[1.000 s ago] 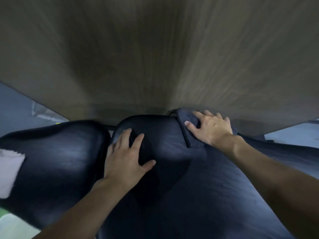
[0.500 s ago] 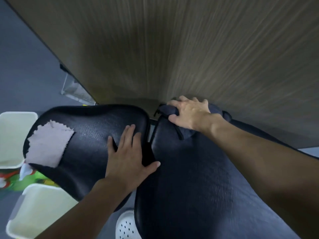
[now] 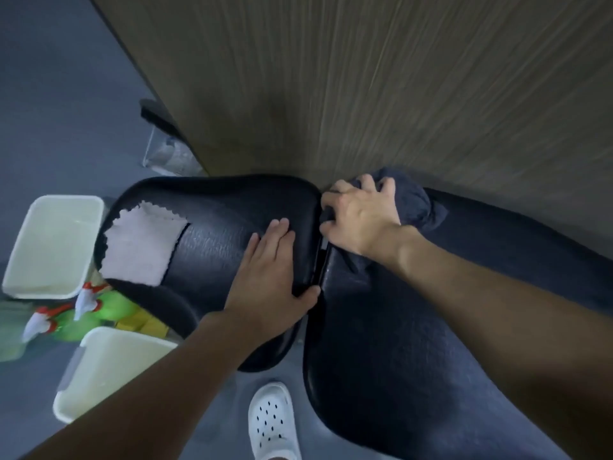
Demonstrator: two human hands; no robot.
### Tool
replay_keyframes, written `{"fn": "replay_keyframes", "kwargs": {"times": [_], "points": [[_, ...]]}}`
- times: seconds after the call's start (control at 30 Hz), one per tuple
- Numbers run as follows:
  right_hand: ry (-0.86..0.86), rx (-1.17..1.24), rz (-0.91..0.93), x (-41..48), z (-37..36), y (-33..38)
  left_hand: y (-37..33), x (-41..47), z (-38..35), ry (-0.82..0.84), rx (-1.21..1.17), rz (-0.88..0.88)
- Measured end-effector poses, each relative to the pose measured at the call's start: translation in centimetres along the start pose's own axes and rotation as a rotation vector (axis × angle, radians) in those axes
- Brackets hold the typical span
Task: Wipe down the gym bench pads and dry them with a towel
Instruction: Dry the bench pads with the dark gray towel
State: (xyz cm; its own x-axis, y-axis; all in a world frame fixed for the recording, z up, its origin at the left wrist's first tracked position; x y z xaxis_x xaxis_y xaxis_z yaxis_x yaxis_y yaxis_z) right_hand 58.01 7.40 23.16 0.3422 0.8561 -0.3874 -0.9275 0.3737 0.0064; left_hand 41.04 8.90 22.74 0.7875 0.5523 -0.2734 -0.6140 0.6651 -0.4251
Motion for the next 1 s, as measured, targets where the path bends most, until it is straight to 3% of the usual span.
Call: {"fn": "replay_keyframes", "kwargs": {"times": [0.17,0.33,0.57,0.67,0.77,0.87,1.0], "points": [[-0.052,0.02,0.066,-2.3,-0.7,1.1,0.0,-1.4,0.4,-0.07,-0.235,0.043],[-0.11,0.017,0.109,-6.0,-2.0,3.0,0.9,-5.0,-1.2,-0.058,-0.151,0.047],[-0.121,0.041,0.156,-10.3,-4.0,3.3,1.7,-5.2,-1.5,-0.014,-0.246,0.041],[-0.065,0.03,0.044,-10.3,-4.4,4.0,2.4,-5.2,-1.6,0.006,-0.257,0.028],[-0.175,0.102,-0.059,-13.0,-5.8,6.0,2.0,-5.1,-1.8,-0.015,-0.28,0.038],[-0.255,0.133,-0.006,-16.8,-8.0,7.9,2.0,-5.4,-1.6,-0.069,-0.4,0.063],[-0.227,0.027,0.098,-20.0,-9.2,9.4,0.8,-6.0,-2.4,-0.062,-0.393,0.047]]}}
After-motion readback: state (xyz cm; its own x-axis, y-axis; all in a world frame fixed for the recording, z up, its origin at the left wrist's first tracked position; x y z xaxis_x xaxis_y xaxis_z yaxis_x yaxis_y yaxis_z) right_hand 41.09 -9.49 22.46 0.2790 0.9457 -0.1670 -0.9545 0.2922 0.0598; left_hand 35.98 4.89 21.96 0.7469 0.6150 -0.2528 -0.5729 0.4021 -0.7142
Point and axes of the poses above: each hand's wrist, its own x-axis towards the middle knuckle, its own z-axis out of the back of the hand, y = z × x, the point moved 4 cm from there along x, towards the middle knuckle, and after that the axes turned 2 degrees about y, right-handed, at the moved point
